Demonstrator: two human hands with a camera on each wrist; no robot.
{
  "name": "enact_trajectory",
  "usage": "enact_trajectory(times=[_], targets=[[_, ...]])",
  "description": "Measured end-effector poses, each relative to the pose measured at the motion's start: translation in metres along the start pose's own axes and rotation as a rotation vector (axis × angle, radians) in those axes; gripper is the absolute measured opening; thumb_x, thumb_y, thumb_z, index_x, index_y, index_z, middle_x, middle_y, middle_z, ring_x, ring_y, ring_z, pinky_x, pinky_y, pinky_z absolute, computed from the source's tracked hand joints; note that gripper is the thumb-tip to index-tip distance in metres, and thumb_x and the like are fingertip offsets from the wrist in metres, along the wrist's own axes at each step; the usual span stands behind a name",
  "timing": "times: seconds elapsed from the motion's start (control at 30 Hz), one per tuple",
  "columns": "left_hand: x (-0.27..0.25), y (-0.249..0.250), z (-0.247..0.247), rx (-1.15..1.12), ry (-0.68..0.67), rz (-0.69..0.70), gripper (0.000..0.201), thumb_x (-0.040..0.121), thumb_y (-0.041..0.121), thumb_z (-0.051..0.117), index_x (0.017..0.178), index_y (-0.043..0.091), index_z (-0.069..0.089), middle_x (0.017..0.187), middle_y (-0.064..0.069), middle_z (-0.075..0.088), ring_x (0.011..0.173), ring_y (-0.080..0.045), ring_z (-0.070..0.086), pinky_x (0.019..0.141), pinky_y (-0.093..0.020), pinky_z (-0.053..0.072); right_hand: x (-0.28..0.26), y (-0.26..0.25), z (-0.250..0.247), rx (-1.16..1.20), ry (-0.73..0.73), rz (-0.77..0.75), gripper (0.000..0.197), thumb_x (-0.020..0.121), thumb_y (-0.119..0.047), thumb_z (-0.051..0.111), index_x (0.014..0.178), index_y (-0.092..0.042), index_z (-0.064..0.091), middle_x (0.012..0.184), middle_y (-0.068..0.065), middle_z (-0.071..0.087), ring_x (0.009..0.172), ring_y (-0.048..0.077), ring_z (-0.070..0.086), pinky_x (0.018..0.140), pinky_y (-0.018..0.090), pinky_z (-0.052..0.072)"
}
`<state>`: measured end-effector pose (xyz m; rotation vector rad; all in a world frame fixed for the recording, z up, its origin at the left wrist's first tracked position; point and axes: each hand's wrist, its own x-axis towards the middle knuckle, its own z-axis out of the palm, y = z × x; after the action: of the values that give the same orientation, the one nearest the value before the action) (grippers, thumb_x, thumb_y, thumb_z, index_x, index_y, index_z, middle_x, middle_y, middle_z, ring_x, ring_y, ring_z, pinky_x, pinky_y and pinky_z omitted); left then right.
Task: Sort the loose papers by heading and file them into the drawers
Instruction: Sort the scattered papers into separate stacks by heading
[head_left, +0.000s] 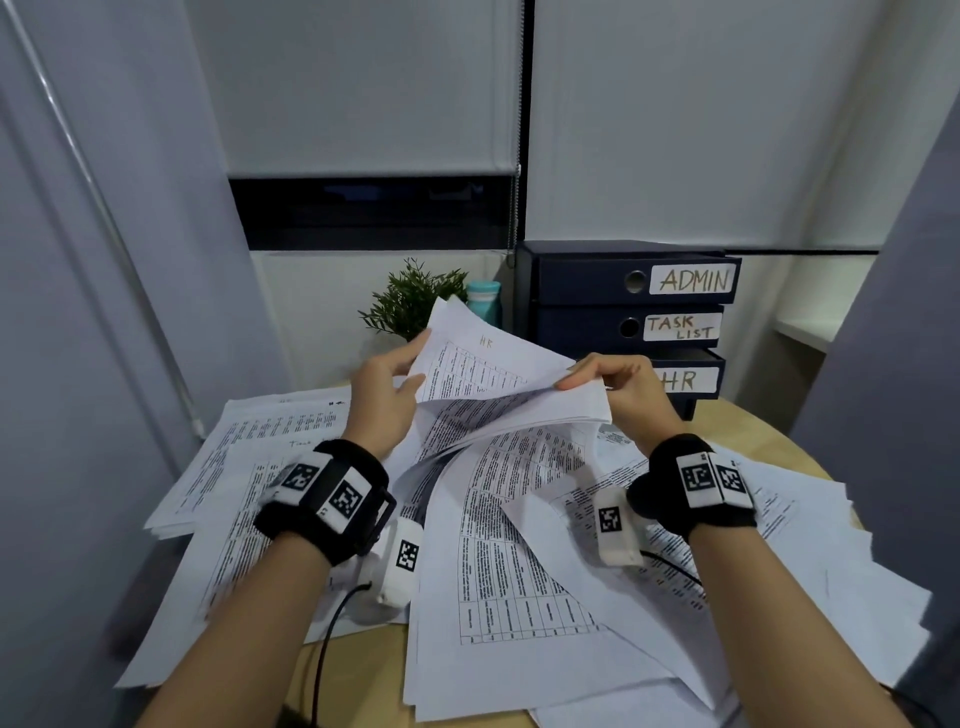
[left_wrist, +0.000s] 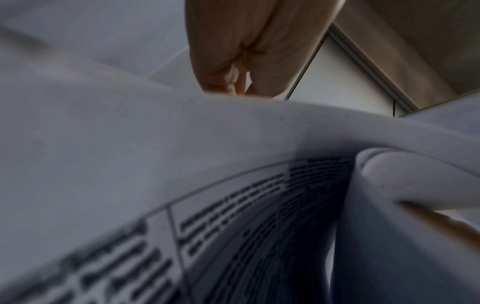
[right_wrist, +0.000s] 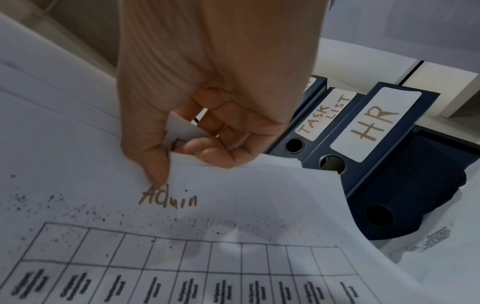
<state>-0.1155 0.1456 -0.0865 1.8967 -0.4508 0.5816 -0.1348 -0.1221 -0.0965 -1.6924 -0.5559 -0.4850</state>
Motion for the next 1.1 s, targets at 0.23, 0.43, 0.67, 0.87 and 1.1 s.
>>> enact_trajectory(times=[0.23,0.43,0.67,0.87,1.1], targets=[[0.0020,0.0005,0.0026,0.062,0.015,0.049,0.053,0.090,-0.010,0.053,0.138,0.012,0.046,0.125,0.015,0.044,0.107,-0.003,0.049,0.072,0.004,0.037,-0.0008,-0.0001,-0.0010,0.022,0.007,0.011,0.032,0.070,0.015,0.075,0.073,-0.017,0.078,0.084,0.009,0.073,0.082,0.021,0.068,0.079,0.029,0.052],[-0.0009,0.0041,0.0034,0.064,-0.003,0.036,0.026,0.089,-0.003,0.061,0.110,0.009,0.071,0.114,-0.004,0.066,0.105,-0.013,0.058,0.087,-0.022,0.049,-0.0013,-0.0018,0.0003,0.011,0.018,0.006,0.032,0.070,0.015,0.074,0.072,-0.016,0.078,0.082,0.006,0.073,0.081,0.019,0.068,0.076,0.026,0.051],[-0.0041,0.0055,0.0046,0.056,-0.107,0.049,0.011,0.081,0.010,0.074,0.092,0.010,0.076,0.092,0.002,0.071,0.083,-0.004,0.065,0.074,-0.012,0.053,-0.0026,-0.0048,0.0017,0.028,0.005,0.008,0.026,0.070,0.014,0.075,0.073,-0.012,0.076,0.081,0.005,0.073,0.080,0.017,0.068,0.075,0.023,0.051],[-0.0003,0.0040,0.0068,0.049,-0.126,0.033,0.052,0.092,0.036,0.059,0.063,-0.006,0.066,0.055,-0.003,0.050,0.051,-0.008,0.046,0.058,-0.027,0.039,-0.0028,-0.0049,0.0010,0.042,-0.006,0.014,0.026,0.070,0.015,0.074,0.073,-0.011,0.077,0.080,0.003,0.072,0.079,0.016,0.068,0.073,0.022,0.051],[-0.0006,0.0042,0.0028,-0.049,-0.075,0.022,0.030,0.092,0.027,0.062,0.082,0.002,0.076,0.074,-0.005,0.067,0.069,-0.010,0.057,0.066,-0.024,0.045,-0.0036,-0.0051,0.0004,0.063,-0.015,0.022,0.030,0.070,0.014,0.074,0.071,-0.016,0.078,0.079,0.000,0.072,0.079,0.016,0.067,0.076,0.024,0.052]])
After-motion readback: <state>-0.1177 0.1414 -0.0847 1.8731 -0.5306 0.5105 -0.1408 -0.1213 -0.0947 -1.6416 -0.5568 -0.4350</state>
